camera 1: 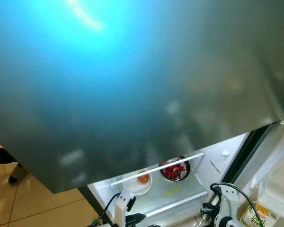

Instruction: Restocking fridge

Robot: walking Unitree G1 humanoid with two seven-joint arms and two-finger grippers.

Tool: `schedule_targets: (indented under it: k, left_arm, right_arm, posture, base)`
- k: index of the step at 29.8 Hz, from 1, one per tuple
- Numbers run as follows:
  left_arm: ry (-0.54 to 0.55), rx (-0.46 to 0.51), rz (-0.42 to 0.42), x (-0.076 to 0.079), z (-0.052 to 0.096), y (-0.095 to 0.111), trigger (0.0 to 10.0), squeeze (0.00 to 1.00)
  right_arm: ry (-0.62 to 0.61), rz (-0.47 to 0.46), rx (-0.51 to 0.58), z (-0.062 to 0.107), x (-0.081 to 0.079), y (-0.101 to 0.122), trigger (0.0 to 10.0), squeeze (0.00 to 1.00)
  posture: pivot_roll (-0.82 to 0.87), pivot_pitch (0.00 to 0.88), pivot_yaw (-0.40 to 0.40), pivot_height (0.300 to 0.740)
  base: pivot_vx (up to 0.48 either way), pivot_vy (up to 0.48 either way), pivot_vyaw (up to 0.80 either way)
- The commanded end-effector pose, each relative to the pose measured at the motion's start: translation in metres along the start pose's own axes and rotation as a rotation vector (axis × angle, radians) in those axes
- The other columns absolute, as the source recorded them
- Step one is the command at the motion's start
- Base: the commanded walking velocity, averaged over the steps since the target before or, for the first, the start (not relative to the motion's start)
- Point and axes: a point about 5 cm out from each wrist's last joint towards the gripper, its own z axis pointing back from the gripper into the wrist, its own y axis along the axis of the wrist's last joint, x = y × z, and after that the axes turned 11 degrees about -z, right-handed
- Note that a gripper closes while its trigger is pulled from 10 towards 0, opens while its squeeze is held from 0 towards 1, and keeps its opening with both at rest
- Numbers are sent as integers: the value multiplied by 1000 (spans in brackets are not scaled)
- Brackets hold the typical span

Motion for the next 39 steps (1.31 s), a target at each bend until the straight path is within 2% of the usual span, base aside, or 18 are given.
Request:
schedule_targets:
  k: [1, 5, 8, 9, 11, 12, 14, 17, 19, 21, 27, 31, 37, 39]
  left_arm:
    - [74, -25, 58, -8, 13, -11, 10000, 0]
    - [121, -33, 108, -11, 20, -19, 10000, 0]
    - [214, -91, 169, -13, 32, -38, 10000, 0]
    - [214, -91, 169, -13, 32, -38, 10000, 0]
    - [295, -126, 219, -13, 40, -52, 10000, 0]
    - [295, -126, 219, -13, 40, -52, 10000, 0]
    - [398, -159, 285, -13, 49, -67, 10000, 0]
    - [433, -166, 314, -13, 53, -71, 10000, 0]
    - [497, -165, 384, -11, 60, -81, 10000, 0]
    - [513, -164, 403, -11, 62, -84, 10000, 0]
    - [579, -160, 415, -15, 68, -85, 10000, 0]
    - [596, -149, 413, -17, 66, -81, 10000, 0]
    - [584, -151, 399, -16, 56, -76, 10000, 0]
    - [557, -154, 372, -17, 50, -70, 10000, 0]
  right_arm:
    - [-22, 17, -34, 1, 2, -8, 10000, 0]
    - [-44, 20, -43, 2, 4, -11, 10000, 0]
    - [-72, 32, -63, 3, 8, -17, 10000, 0]
    - [-72, 32, -63, 3, 8, -17, 10000, 0]
    - [-93, 34, -76, 5, 11, -21, 10000, 0]
    - [-93, 34, -76, 5, 11, -21, 10000, 0]
    - [-116, 38, -85, 7, 15, -24, 10000, 0]
    - [-128, 45, -91, 7, 17, -25, 10000, 0]
    - [-151, 56, -101, 9, 20, -29, 10000, 0]
    - [-159, 61, -104, 10, 21, -30, 10000, 0]
    - [-216, 76, -122, 14, 30, -36, 10000, 0]
    - [-232, 76, -117, 16, 36, -33, 10000, 0]
    - [-259, 86, -83, 18, 43, -17, 10000, 0]
    - [-255, 108, -55, 17, 44, -3, 10000, 0]
  posture:
    - [0, 0, 45, 740]
    - [-2, 0, 45, 740]
    - [-1, 0, 43, 740]
    - [-1, 0, 43, 740]
    - [-1, 0, 43, 740]
    - [-1, 0, 43, 740]
    - [-2, 0, 42, 740]
    - [-2, 0, 42, 740]
    - [-4, 0, 43, 740]
    - [-4, 0, 43, 740]
    - [5, 29, 50, 740]
    - [13, 36, 39, 740]
    - [-24, 55, 31, 740]
    - [-37, 61, 30, 740]
  base:
    - [0, 0, 0]
    - [0, 0, 0]
    - [0, 0, 0]
    - [0, 0, 0]
    - [0, 0, 0]
    - [0, 0, 0]
    - [-135, 0, 0]
    - [-288, 0, 0]
    - [-257, 0, 0]
    - [-259, 0, 0]
    - [-286, 0, 0]
    - [-343, 0, 0]
    - [-352, 0, 0]
    - [-347, 0, 0]
